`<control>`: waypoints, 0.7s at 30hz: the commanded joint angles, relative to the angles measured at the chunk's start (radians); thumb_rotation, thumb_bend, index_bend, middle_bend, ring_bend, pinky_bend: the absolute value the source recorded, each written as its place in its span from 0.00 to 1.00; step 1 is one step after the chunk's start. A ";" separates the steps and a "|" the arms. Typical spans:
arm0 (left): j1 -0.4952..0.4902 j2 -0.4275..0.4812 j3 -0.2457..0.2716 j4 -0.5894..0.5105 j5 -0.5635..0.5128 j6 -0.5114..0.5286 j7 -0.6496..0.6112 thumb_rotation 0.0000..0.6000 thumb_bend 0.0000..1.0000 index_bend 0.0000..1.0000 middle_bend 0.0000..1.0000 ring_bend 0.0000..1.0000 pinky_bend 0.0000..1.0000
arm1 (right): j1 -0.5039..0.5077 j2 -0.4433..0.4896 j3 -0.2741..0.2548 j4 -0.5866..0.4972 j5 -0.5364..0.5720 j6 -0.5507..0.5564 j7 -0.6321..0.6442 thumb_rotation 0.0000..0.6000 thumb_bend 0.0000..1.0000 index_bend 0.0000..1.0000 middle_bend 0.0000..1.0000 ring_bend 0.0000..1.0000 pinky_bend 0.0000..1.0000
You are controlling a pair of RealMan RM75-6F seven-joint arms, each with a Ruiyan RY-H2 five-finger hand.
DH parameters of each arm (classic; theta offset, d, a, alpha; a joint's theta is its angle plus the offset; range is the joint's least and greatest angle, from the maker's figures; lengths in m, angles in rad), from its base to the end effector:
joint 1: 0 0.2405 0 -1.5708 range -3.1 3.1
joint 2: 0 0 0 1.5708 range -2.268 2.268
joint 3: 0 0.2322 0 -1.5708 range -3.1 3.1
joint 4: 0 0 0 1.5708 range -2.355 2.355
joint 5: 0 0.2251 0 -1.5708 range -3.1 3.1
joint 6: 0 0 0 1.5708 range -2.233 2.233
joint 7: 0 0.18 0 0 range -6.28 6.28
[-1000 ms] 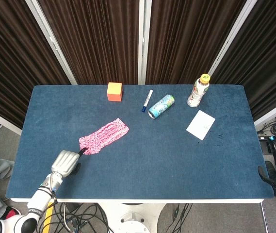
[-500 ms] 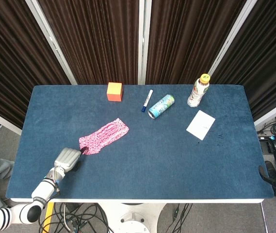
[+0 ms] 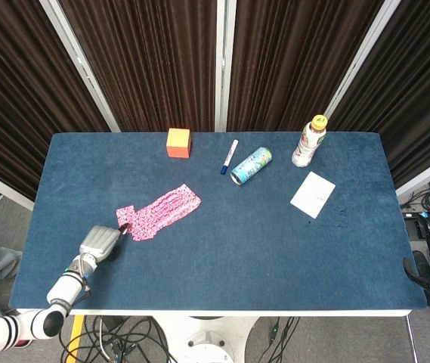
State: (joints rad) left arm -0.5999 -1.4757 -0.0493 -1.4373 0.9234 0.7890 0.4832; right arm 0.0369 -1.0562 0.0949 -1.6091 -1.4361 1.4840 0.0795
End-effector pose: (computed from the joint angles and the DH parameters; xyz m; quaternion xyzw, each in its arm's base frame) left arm -0.2513 0.3154 -0.0574 -0.7600 -0.4503 -0.1691 0.4371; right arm -0.3175 -0.2116 0.1675 0.5510 -0.4042 0.3859 0.6198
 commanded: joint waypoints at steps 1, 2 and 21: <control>-0.012 -0.007 -0.001 0.034 -0.033 0.002 0.006 1.00 0.54 0.13 1.00 1.00 1.00 | 0.000 -0.001 -0.001 0.001 -0.001 -0.001 -0.001 1.00 0.28 0.00 0.00 0.00 0.00; -0.014 -0.008 0.000 0.044 -0.041 0.002 0.008 1.00 0.54 0.13 1.00 1.00 1.00 | 0.001 -0.001 -0.001 0.001 -0.001 0.000 -0.002 1.00 0.28 0.00 0.00 0.00 0.00; -0.032 0.017 -0.015 0.110 -0.091 0.021 -0.039 1.00 0.55 0.13 1.00 1.00 1.00 | 0.002 -0.003 -0.001 -0.007 -0.003 0.002 -0.016 1.00 0.28 0.00 0.00 0.00 0.00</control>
State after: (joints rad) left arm -0.6355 -1.4686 -0.0642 -1.3014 0.8123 0.7951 0.4539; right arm 0.0383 -1.0592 0.0939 -1.6167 -1.4389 1.4857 0.0629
